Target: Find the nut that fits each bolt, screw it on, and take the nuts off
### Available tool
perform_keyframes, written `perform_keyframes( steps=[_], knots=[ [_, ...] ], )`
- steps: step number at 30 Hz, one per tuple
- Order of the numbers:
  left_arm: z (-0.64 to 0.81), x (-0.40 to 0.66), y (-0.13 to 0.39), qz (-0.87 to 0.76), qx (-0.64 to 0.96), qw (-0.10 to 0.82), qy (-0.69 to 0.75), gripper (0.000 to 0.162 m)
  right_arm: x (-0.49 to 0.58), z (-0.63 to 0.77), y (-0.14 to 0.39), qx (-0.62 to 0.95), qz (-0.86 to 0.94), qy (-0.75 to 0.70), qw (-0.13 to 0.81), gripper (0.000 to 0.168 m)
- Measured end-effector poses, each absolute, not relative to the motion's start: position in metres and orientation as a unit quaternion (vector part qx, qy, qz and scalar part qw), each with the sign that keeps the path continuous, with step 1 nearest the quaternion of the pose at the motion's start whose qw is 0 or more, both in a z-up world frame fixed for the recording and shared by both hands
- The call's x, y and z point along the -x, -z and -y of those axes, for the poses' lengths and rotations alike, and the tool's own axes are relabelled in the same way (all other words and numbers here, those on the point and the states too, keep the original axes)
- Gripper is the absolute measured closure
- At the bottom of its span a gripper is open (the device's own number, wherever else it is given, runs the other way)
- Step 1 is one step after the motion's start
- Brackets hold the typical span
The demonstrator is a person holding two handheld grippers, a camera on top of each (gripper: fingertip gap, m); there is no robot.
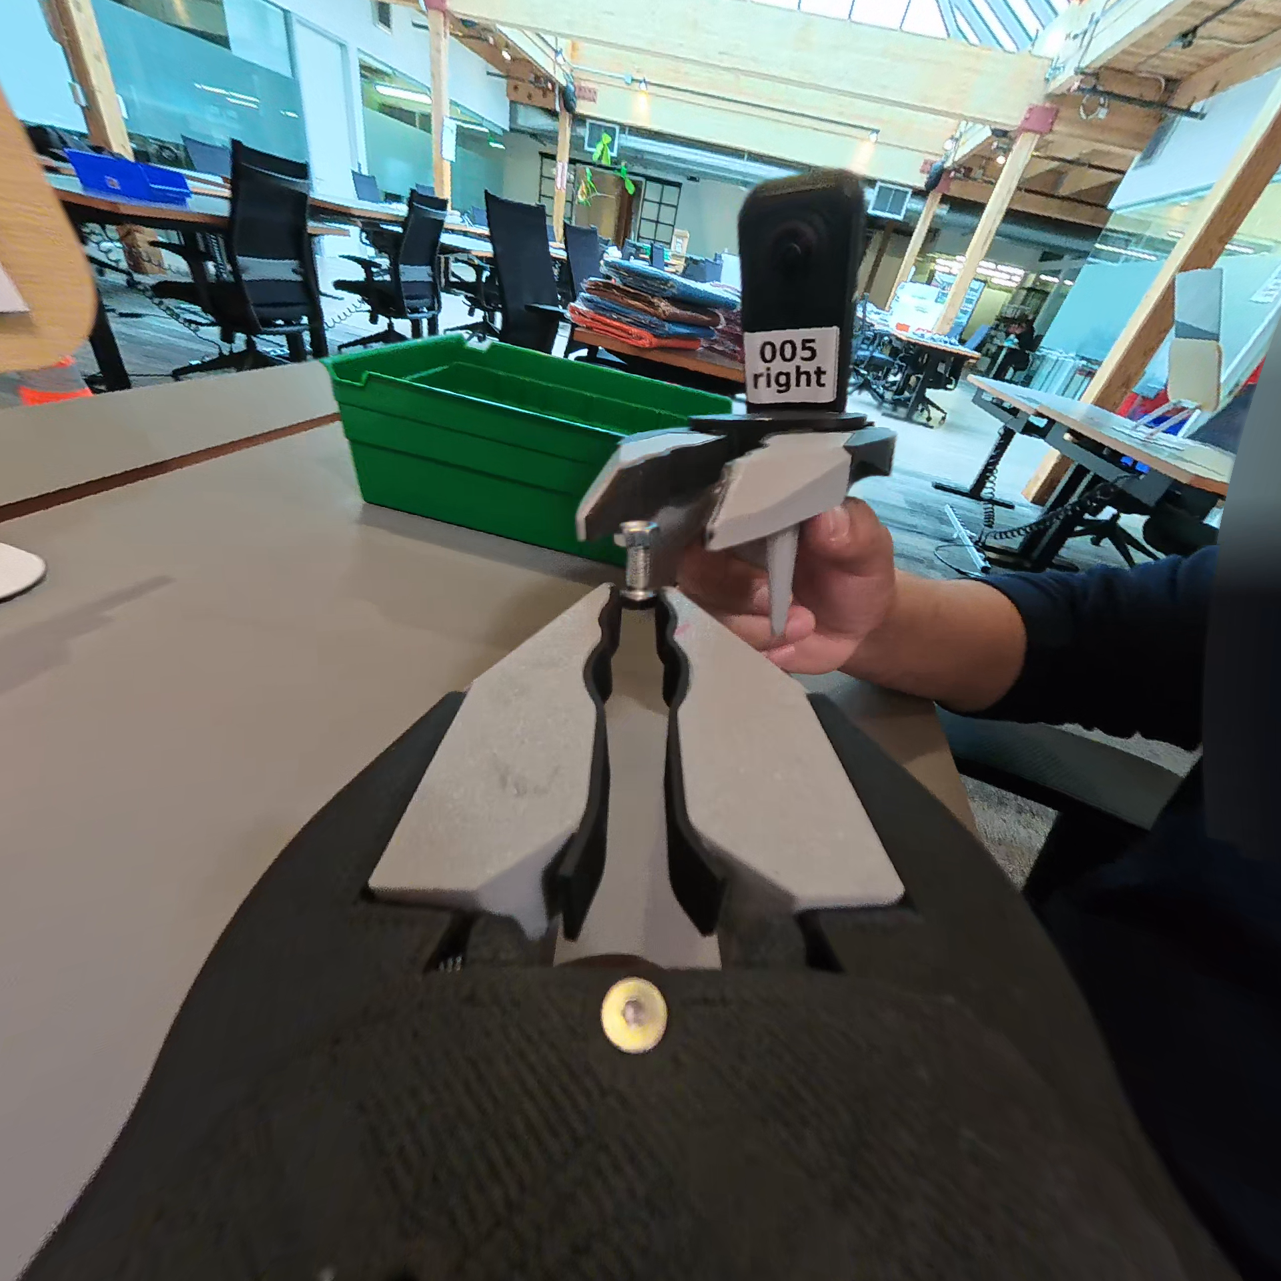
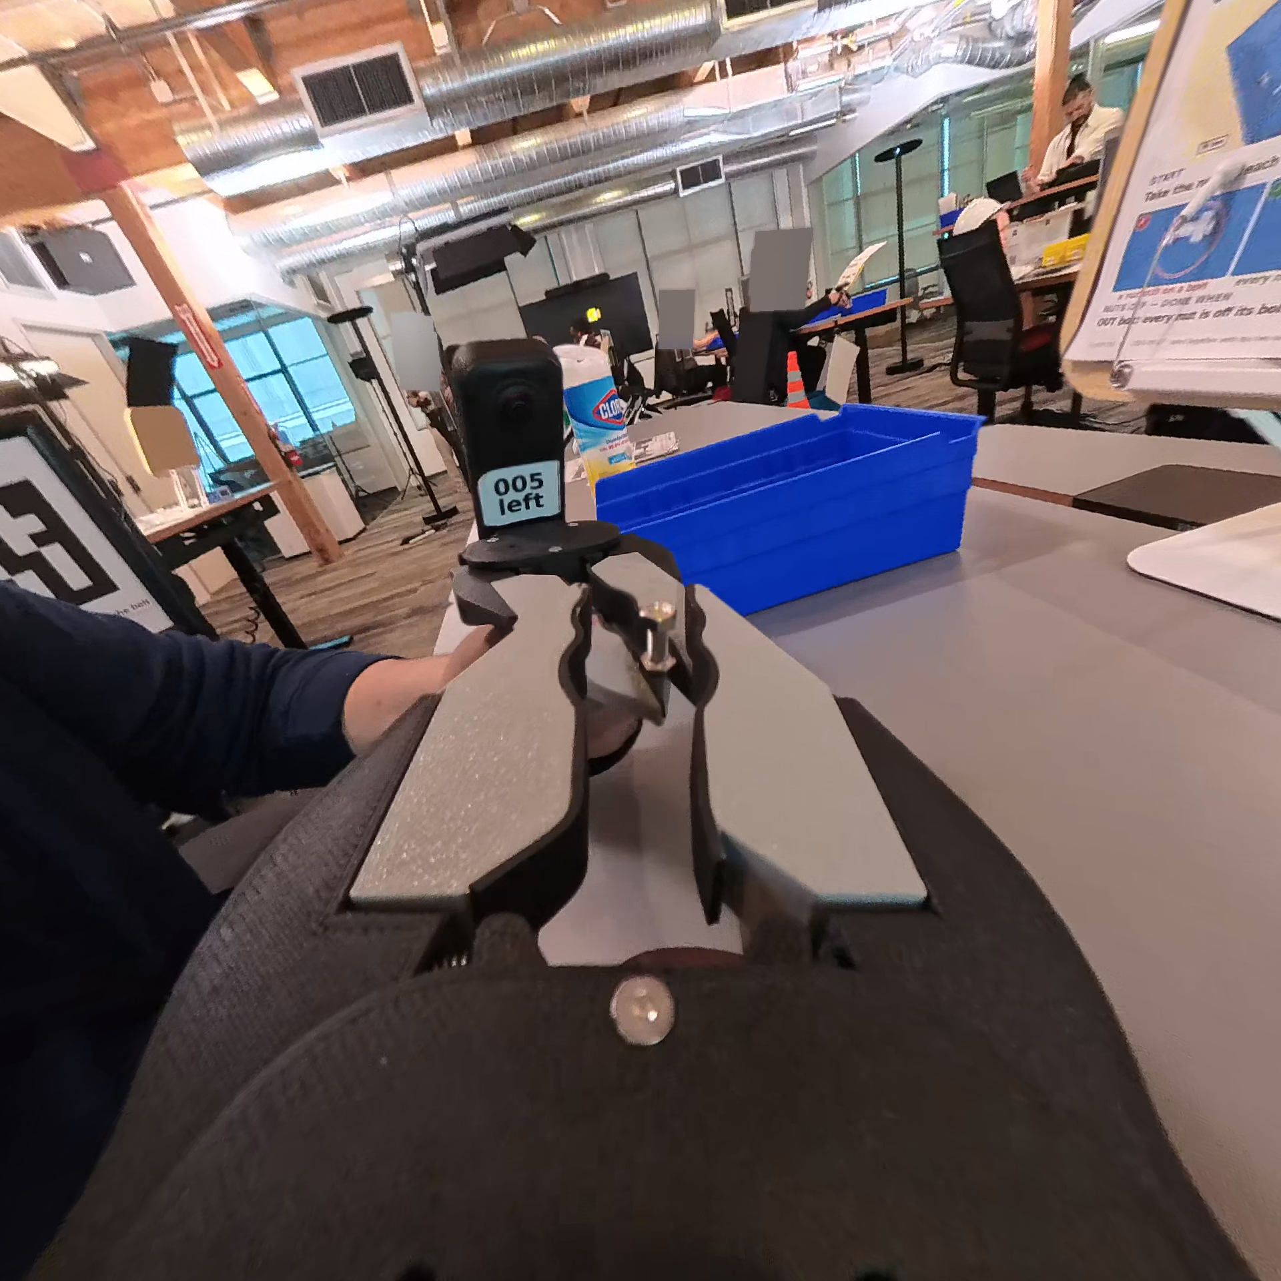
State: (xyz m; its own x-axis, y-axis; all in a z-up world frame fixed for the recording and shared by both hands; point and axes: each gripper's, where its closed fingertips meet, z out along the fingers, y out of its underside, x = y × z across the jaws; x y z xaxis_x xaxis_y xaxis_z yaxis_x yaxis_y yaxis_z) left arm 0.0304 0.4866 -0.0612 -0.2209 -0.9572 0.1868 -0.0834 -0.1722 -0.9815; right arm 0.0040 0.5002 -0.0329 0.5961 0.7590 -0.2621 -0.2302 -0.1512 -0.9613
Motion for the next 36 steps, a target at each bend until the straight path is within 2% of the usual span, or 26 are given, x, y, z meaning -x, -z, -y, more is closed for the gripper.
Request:
perform_keyframes(
  steps=[4,10,20,24,36],
  knots=[
    [-0.494,-0.026,0.057,-0.510,0.502,0.383,0.584,0.155,-0.005,-0.499,0.032,0.643,0.205,-0.404,0.618,0.147],
    [-0.477,-0.033,0.063,-0.534,0.490,0.368,0.582,0.155,0.011,-0.499,0.036,0.643,0.215,-0.419,0.604,0.142],
    [-0.493,-0.026,0.057,-0.512,0.502,0.382,0.584,0.155,-0.006,-0.500,0.032,0.644,0.206,-0.396,0.622,0.148],
    [-0.481,-0.031,0.060,-0.529,0.492,0.378,0.579,0.155,0.008,-0.498,0.033,0.638,0.218,-0.411,0.614,0.142],
    [-0.493,-0.026,0.056,-0.513,0.501,0.387,0.580,0.155,-0.007,-0.498,0.029,0.639,0.207,-0.399,0.625,0.149]
  ],
)
